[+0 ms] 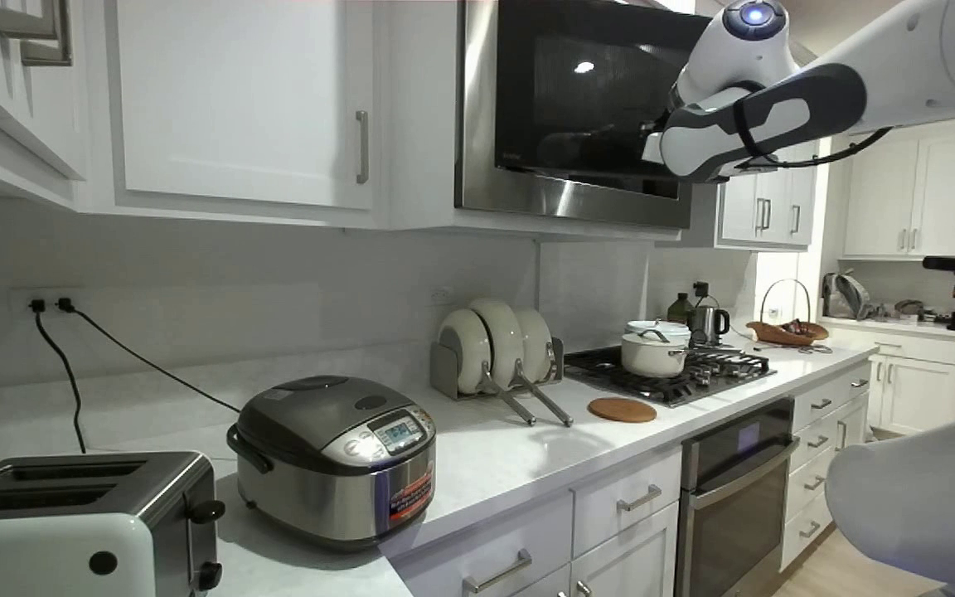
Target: Close the microwave door
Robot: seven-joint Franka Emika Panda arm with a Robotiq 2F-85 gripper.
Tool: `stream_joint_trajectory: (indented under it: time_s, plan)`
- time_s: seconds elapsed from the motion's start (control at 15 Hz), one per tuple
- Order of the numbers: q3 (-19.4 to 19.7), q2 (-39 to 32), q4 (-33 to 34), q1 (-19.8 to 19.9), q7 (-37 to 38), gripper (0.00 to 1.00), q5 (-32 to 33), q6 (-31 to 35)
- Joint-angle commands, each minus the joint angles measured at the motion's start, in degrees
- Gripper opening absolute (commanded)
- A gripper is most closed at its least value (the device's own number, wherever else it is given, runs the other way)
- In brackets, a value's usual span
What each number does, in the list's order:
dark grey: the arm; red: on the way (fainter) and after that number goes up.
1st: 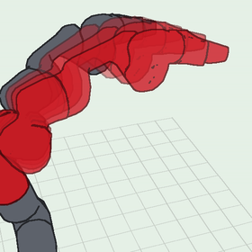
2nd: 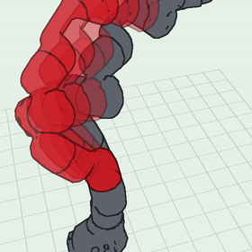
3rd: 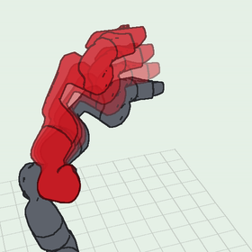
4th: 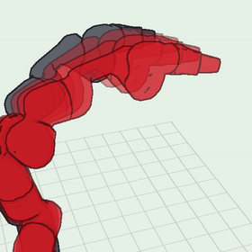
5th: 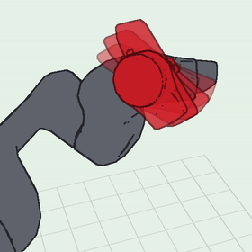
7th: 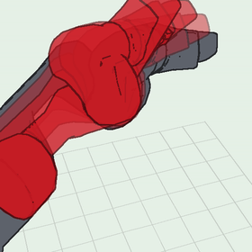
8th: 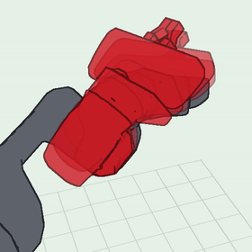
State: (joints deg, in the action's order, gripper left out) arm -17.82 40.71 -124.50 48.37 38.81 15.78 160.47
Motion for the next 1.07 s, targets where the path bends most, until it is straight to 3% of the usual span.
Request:
stream_joint_trajectory:
  time_s: [0.0, 0.73, 1.0]
  plan:
    - [-0.8, -4.0, 2.7, -0.8, 1.3, 0.00, -2.5, 3.4]
    - [5.3, -13.6, 9.7, -9.1, 0.3, 0.00, -10.5, 5.1]
    - [10.1, -16.7, 11.5, -16.5, -1.7, 0.00, -13.3, 5.4]
